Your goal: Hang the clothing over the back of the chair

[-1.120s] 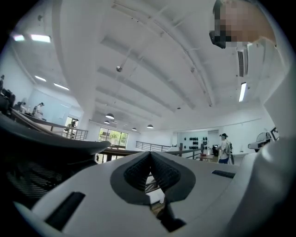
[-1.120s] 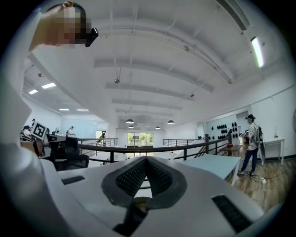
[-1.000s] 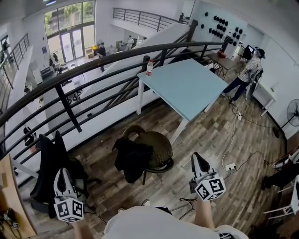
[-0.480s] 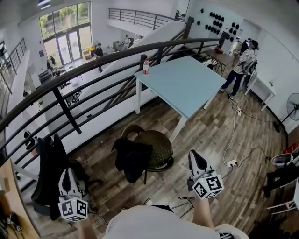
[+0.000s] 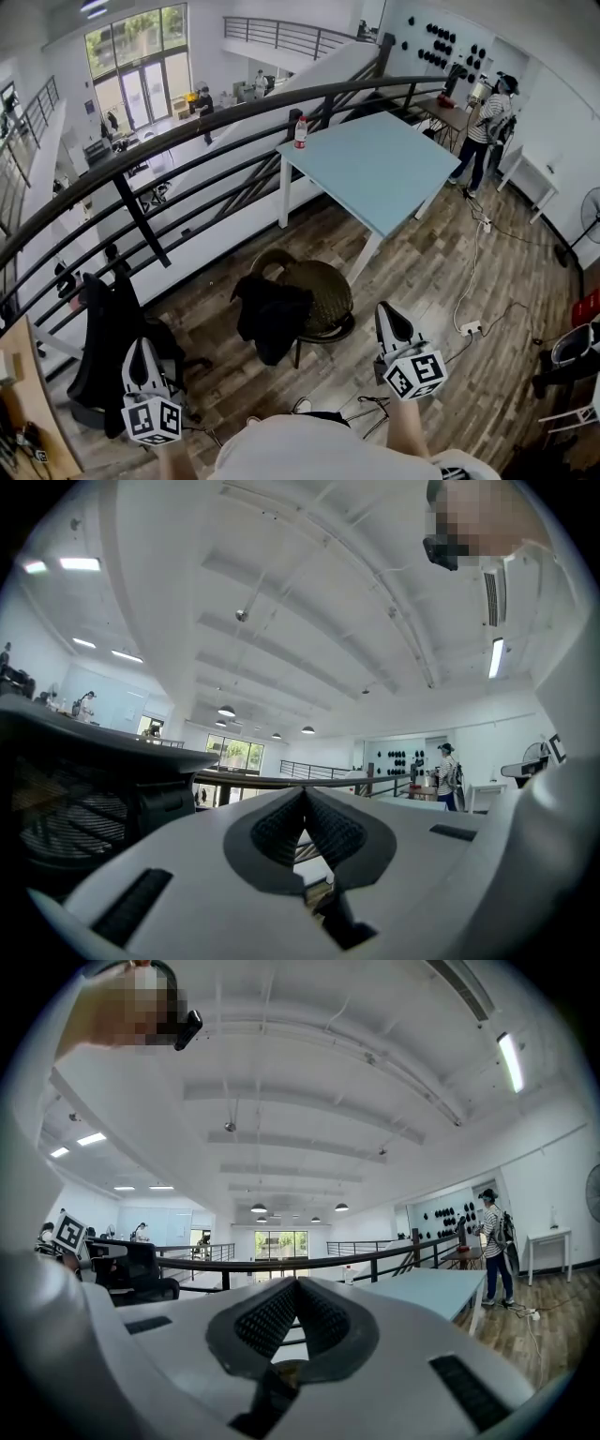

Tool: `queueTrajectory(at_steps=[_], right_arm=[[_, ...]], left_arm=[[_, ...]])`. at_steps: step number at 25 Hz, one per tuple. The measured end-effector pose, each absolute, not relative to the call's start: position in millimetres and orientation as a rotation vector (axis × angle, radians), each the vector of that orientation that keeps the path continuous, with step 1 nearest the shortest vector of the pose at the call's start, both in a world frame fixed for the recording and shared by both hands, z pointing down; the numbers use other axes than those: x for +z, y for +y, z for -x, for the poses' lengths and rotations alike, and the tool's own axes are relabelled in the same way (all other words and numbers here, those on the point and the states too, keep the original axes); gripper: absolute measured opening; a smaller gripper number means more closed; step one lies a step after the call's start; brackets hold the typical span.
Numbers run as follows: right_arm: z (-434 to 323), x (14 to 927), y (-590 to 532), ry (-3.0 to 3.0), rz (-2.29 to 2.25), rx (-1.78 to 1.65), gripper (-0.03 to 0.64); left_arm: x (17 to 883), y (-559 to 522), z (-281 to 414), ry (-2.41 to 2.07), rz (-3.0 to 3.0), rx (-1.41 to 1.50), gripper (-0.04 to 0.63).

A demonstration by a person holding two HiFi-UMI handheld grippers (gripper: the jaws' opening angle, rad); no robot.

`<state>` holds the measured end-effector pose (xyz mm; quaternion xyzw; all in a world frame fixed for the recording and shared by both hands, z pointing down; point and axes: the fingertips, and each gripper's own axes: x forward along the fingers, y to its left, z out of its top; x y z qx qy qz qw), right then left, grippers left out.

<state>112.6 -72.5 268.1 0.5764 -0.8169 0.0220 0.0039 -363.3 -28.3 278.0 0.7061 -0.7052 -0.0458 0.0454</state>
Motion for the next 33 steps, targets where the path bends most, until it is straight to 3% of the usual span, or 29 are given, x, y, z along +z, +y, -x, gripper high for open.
queueTrajectory(at_steps=[33], right_arm=[[-84.1,274.4,-32.4,-2.491,-1.826,0.051,0.018]], left_arm=[[293.8,-4.9,378.3,-2.12,-2.148,-0.077,0.023]])
